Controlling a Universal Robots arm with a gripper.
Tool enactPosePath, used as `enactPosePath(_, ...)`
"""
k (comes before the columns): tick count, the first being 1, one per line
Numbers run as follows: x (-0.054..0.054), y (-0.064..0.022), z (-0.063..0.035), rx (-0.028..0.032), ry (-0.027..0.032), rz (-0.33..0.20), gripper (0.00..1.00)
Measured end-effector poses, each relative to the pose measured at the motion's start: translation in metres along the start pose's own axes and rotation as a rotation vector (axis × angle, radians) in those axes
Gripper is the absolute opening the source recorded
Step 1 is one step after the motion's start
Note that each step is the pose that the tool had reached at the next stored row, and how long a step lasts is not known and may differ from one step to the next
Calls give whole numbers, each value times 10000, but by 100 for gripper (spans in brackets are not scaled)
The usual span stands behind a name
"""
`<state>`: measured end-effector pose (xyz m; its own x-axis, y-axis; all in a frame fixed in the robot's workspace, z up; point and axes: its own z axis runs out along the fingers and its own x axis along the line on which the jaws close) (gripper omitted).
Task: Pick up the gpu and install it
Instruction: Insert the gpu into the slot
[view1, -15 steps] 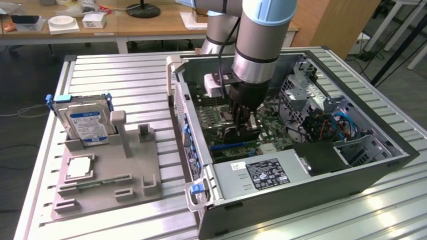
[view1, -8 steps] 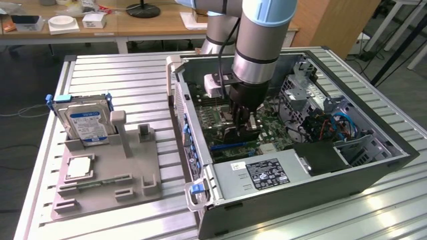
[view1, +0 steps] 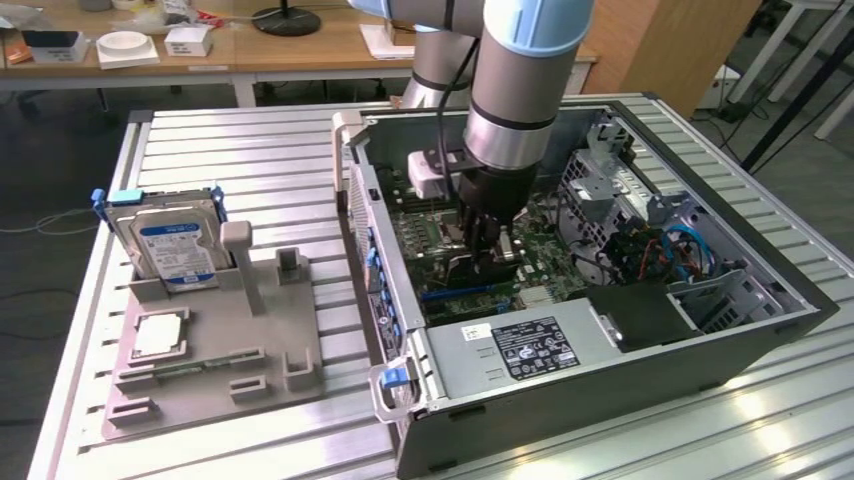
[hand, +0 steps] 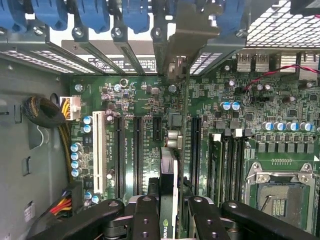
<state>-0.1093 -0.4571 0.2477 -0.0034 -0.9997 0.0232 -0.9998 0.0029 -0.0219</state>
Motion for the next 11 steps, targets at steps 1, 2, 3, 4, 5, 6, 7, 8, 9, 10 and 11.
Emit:
enactPosePath(1, 0, 0, 1, 1, 0, -29, 27)
enactPosePath(2, 0, 0, 1, 1, 0, -46, 27)
enactPosePath(3, 0, 0, 2, 1, -1, -54, 27)
enactPosePath(4, 0, 0, 2, 2, -1, -56, 27)
enactPosePath(5, 0, 0, 2, 2, -1, -57, 27)
enactPosePath(6, -1, 0, 2, 2, -2, -57, 27)
enactPosePath(7, -5, 0, 3, 4, -4, -56, 27)
enactPosePath(8, -8, 0, 3, 3, -3, -56, 27)
enactPosePath(9, -12, 0, 2, 2, -1, -57, 27)
enactPosePath(10, -17, 0, 1, 2, -1, -56, 27)
enactPosePath(11, -18, 0, 1, 1, 0, -58, 27)
